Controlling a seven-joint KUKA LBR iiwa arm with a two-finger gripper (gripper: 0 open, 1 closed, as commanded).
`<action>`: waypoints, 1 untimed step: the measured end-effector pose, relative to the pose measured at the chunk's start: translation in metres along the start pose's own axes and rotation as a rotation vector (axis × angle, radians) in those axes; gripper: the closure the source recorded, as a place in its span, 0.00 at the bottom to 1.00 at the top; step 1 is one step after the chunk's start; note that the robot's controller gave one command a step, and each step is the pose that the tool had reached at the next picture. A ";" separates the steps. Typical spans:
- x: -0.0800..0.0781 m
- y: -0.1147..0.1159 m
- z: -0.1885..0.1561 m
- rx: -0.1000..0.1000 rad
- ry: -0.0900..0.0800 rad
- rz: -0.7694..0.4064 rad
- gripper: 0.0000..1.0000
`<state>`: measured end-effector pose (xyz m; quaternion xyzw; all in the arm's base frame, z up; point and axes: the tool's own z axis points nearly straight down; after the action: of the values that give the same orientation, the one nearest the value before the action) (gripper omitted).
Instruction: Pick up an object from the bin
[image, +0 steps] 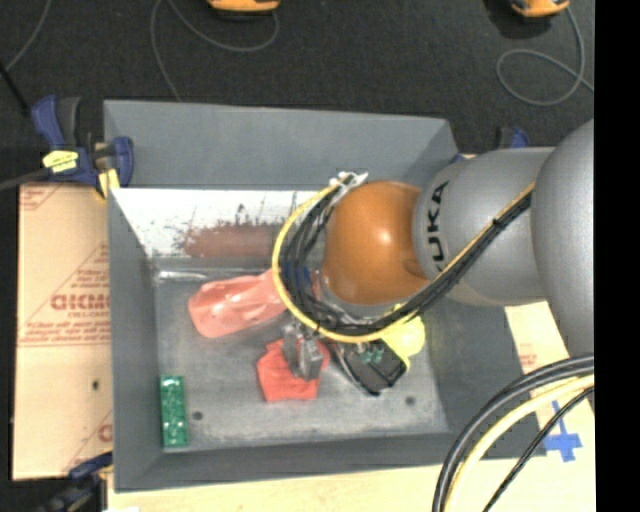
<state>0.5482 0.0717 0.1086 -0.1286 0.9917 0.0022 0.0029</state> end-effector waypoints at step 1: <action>0.000 0.000 0.000 -0.001 0.000 0.002 0.00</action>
Offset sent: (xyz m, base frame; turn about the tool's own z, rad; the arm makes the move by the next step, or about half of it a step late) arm 0.0000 0.0000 0.0000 0.0000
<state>0.5484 0.0717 0.1089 -0.1274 0.9918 0.0025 0.0030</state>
